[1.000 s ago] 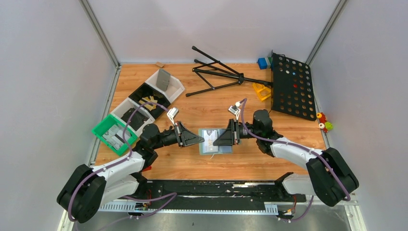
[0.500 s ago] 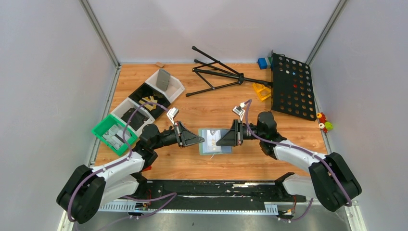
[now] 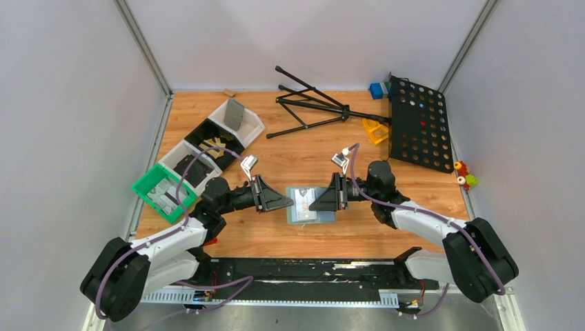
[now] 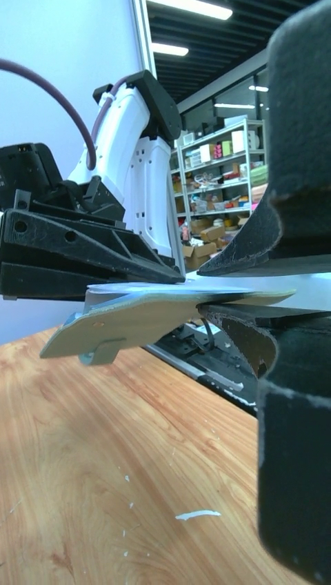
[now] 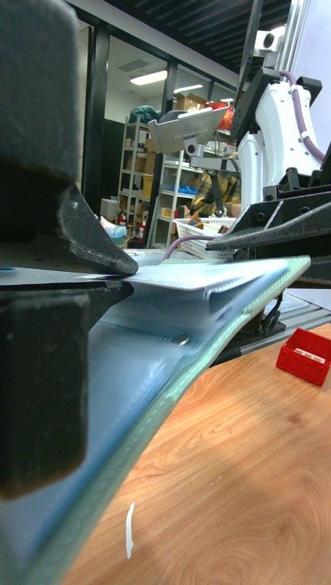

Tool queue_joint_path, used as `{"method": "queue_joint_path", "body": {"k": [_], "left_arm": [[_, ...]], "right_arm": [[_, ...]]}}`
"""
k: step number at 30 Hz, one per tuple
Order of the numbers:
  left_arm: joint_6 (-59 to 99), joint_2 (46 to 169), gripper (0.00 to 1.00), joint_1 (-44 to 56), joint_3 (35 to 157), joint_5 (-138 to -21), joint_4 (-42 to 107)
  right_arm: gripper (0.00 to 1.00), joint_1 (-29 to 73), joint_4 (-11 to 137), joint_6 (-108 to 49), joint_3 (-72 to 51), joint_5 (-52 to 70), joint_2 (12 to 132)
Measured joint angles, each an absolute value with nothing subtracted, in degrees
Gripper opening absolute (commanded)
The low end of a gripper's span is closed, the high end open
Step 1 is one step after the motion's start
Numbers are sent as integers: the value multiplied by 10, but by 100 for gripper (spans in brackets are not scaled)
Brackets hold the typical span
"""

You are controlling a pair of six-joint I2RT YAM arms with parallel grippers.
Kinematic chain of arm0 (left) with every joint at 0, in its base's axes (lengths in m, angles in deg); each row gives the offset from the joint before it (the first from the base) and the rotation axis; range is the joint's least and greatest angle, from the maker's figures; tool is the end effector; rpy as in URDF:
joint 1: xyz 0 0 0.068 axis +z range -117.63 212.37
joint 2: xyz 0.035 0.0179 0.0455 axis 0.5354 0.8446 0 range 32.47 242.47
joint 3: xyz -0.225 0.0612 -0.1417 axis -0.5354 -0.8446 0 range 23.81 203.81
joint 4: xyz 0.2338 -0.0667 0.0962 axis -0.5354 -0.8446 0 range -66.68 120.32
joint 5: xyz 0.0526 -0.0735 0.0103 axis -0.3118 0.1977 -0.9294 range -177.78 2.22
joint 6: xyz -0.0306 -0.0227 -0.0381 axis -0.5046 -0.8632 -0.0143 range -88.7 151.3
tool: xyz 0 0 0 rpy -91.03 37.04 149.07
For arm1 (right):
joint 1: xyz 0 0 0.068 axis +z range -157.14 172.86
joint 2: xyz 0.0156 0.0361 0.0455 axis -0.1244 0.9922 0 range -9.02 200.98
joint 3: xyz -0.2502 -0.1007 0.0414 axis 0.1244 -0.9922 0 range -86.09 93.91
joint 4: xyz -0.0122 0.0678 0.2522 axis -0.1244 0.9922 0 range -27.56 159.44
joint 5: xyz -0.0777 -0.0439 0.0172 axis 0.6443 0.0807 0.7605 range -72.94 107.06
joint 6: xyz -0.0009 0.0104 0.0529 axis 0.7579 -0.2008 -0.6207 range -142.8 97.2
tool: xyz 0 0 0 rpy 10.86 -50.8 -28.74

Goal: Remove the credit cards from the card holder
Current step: Remove the credit card from the card holder.

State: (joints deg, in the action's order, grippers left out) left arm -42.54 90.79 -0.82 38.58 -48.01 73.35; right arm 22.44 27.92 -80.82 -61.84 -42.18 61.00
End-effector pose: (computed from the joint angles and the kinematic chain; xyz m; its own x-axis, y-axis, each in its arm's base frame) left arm 0.1563 -0.1295 0.2120 -0.9205 -0.2800 -0.2726 0.2587 0.0864 -0.9621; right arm 0.1884 0.1421 0.2100 -0.9257 -0.0269 -0.3772 -0.3780 0.0968 0.9207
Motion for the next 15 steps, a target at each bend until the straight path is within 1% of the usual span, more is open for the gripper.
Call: {"method": "queue_joint_path", "body": {"k": [3, 5, 15], "left_arm": [[-411, 906, 37, -14, 392, -481, 707], [-398, 902, 39, -18, 399, -484, 683], [-359, 896, 40, -24, 414, -493, 622]], "right_arm": [[9, 231, 280, -808, -618, -422, 611], [9, 235, 282, -808, -617, -420, 612], [9, 252, 295, -799, -607, -415, 623]]}}
